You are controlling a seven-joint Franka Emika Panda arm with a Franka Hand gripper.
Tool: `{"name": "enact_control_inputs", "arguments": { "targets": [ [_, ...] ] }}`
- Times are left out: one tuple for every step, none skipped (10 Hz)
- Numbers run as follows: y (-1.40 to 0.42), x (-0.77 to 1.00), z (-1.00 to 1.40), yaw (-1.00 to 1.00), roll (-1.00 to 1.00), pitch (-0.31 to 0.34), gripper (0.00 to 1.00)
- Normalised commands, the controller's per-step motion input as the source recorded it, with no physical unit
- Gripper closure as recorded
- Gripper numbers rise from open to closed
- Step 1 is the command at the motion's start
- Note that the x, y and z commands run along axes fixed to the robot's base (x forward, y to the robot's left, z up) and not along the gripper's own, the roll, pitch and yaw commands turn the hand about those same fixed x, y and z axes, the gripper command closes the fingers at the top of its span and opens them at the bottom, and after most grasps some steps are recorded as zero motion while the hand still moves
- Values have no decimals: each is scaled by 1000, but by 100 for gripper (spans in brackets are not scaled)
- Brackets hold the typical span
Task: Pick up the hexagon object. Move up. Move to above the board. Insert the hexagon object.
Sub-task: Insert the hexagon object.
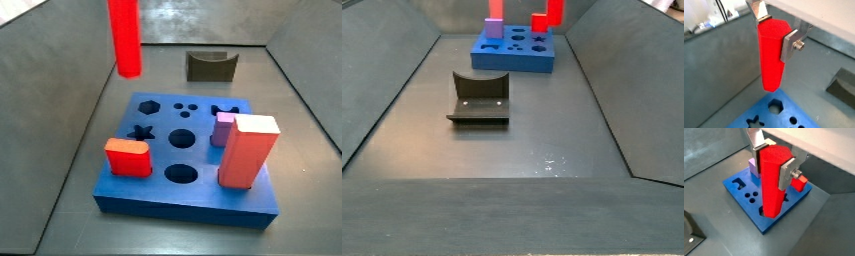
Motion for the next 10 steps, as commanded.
{"name": "enact_control_inputs", "arguments": {
  "targets": [
    [-171, 83, -806, -29, -84, -194, 100],
    [-200, 137, -797, -31, -99, -184, 100],
    [-11, 309, -800, -103, -136, -123, 100],
    [31, 257, -463, -66, 0, 0, 100],
    [51, 269, -397, -63, 47, 36, 100],
    [40, 289, -394, -57, 30, 27, 100],
    [14, 257, -286, -49, 17, 30, 100],
    [54, 54, -194, -14, 26, 29, 100],
    [106, 57, -117, 0, 13, 51, 100],
    [171, 71, -91, 0, 13, 67, 100]
  ]
}}
